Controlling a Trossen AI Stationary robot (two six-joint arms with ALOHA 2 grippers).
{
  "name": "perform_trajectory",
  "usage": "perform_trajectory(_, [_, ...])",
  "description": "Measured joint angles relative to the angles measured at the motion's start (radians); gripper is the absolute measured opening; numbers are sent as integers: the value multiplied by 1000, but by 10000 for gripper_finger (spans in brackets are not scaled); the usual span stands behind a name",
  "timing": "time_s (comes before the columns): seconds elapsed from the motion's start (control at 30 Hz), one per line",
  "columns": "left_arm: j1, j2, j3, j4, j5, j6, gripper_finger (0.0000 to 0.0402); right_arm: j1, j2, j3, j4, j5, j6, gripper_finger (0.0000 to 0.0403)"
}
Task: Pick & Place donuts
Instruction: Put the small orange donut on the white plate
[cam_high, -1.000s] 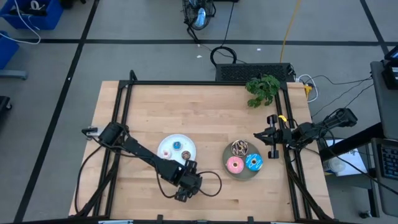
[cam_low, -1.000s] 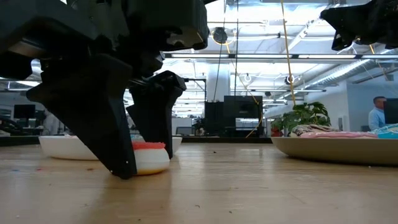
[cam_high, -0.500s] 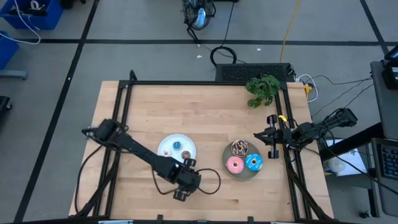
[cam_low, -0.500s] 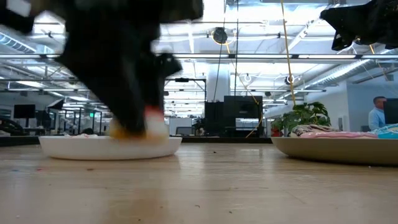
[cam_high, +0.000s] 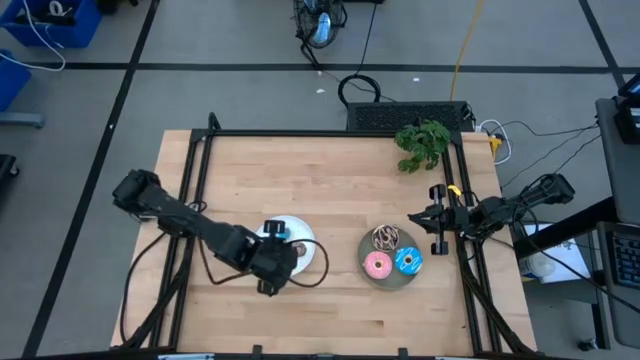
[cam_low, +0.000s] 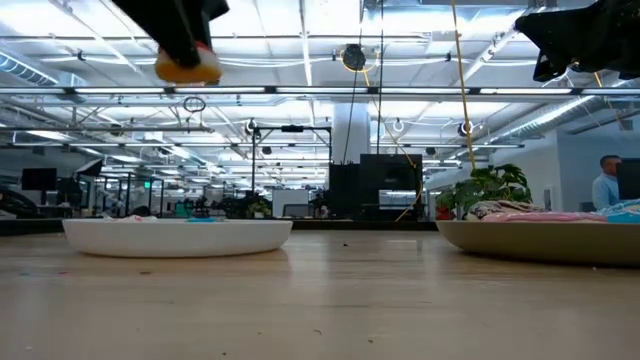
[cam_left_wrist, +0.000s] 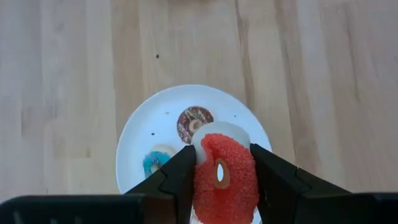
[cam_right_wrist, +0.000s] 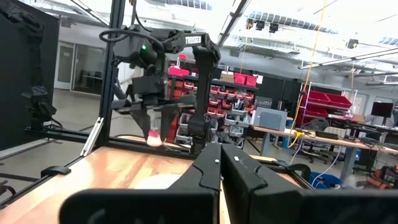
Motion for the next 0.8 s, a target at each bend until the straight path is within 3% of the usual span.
perform_trajectory(0.47, [47, 13, -355, 347, 79, -63, 140, 0, 0, 0, 4, 0, 0, 0])
perform_trajectory(0.8, [68, 13, -430, 437, 121, -127, 140, 0, 0, 0, 4, 0, 0, 0])
